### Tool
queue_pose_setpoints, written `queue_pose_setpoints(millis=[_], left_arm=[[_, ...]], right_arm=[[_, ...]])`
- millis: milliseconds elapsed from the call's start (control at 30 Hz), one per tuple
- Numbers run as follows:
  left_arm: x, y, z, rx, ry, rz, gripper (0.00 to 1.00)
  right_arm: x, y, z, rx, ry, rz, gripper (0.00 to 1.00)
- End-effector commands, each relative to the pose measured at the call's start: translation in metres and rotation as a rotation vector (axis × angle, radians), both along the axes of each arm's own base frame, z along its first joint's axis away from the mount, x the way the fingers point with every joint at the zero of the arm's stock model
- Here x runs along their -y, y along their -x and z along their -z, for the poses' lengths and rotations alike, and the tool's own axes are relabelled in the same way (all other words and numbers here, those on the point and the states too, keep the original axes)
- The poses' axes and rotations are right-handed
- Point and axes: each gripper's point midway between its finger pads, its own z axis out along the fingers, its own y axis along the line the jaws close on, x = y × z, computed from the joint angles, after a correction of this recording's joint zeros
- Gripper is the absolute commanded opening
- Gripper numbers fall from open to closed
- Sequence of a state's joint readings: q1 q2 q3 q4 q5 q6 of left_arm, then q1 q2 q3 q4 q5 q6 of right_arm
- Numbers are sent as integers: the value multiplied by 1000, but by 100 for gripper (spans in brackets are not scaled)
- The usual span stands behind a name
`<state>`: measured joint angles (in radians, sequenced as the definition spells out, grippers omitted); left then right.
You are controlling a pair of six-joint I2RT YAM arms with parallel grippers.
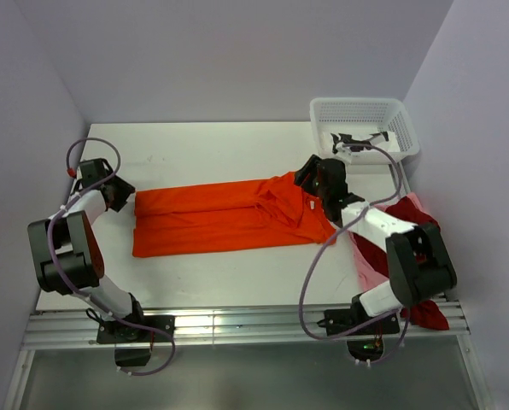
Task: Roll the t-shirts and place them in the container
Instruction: Fold the tshirt
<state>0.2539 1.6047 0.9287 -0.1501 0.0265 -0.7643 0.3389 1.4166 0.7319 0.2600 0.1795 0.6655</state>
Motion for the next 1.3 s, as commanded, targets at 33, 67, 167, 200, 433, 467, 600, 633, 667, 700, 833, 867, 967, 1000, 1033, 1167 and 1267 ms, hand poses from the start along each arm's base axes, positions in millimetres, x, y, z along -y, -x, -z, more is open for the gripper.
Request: queue_pose_setpoints(millis=[33,67,167,200,433,467,600,633,667,700,833,867,967,1000,1033,1167,1267], left_arm=[[0,-23,-2,22,13,47,51],[0,-26,2,12,17,54,50],[1,-30,10,-4,20,75,49],[1,-32,11,-1,23,81,49],[3,-42,16,0,45,94,47],[4,-42,18,-4,46,98,47],[4,-44,19,-4,49,104,45],[4,-45,19,-4,50,105,44],[4,-45,21,-9,49,105,44],[5,-45,22,-10,52,107,44],[5,-48,24,-15,57,110,44],[4,-48,25,-16,57,111,44],[6,-52,26,-18,65,122,44],[5,-52,28,-22,67,121,43],[6,-53,29,-24,71,127,43],[8,-52,30,-23,75,134,28],[8,-52,29,-23,69,134,4]], right_arm=[[-11,-27,16,-84,12,-92,62],[-9,-30,21,-102,11,-86,62],[-8,-42,33,-131,1,-67,61],[-7,-43,35,-135,-2,-63,61],[-2,-64,48,-156,-31,-13,61],[-3,-67,51,-151,-37,-12,61],[0,-74,59,-162,-48,0,61],[0,-76,61,-162,-55,-1,61],[0,-79,61,-158,-62,2,61],[1,-81,65,-164,-64,6,61],[1,-91,63,-149,-66,12,60],[1,-93,63,-149,-68,15,58],[2,-98,61,-141,-74,15,54],[2,-97,62,-141,-74,14,53],[2,-98,60,-138,-80,10,51],[1,-101,59,-130,-87,2,36],[2,-103,55,-114,-99,3,17]])
